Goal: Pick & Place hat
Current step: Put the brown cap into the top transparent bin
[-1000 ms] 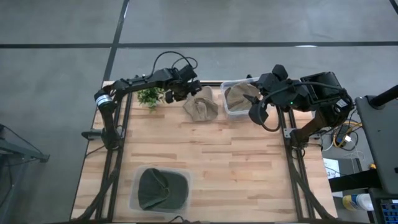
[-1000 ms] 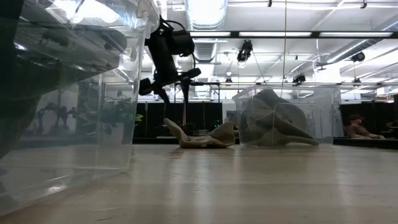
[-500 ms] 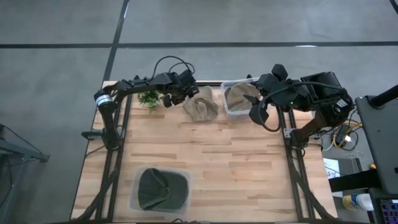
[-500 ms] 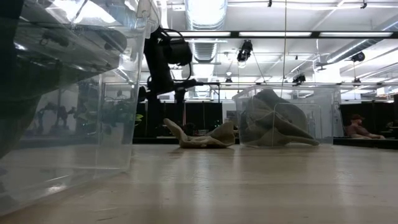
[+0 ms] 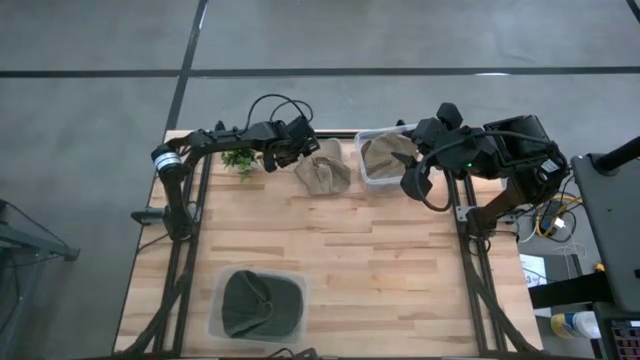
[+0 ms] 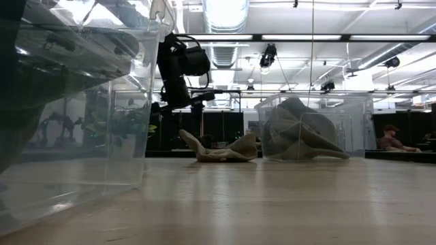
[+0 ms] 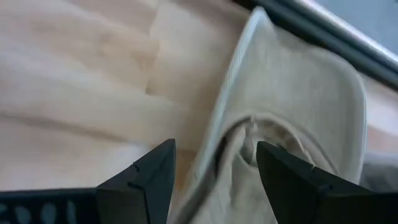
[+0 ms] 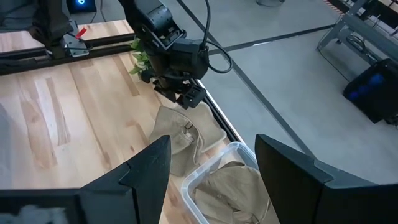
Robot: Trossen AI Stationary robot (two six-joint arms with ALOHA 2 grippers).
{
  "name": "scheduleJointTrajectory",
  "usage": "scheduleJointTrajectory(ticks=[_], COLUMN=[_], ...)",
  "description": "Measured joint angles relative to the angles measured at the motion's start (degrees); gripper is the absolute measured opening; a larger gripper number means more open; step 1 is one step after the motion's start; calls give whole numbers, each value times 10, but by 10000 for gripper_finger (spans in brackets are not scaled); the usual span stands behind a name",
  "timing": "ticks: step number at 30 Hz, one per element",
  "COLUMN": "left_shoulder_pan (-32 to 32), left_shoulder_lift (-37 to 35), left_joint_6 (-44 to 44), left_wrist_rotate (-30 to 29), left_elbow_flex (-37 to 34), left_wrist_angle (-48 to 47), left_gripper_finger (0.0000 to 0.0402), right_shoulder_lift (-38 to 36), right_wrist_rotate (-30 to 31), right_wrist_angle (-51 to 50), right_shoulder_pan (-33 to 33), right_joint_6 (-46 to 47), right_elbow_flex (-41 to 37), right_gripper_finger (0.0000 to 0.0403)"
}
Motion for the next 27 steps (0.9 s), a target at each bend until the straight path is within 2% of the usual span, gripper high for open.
scheduleJointTrajectory(ticks=[3,9,27], left_shoulder_pan=[0,-1,-1], left_shoulder_lift=[0,0,18], left_joint_6=[9,-13,-5], left_wrist_rotate=[-23,-23,-5], left_elbow_flex=[-11,-31,-36], left_wrist_angle=[31,74,90], left_gripper_finger=[216,216,213], right_shoulder_lift=[0,0,0], right_wrist_rotate=[0,0,0], right_wrist_angle=[2,6,17], right_shoulder_pan=[0,0,0], right_joint_6=[0,0,0], right_elbow_flex=[0,0,0], right_gripper_finger=[226,226,226])
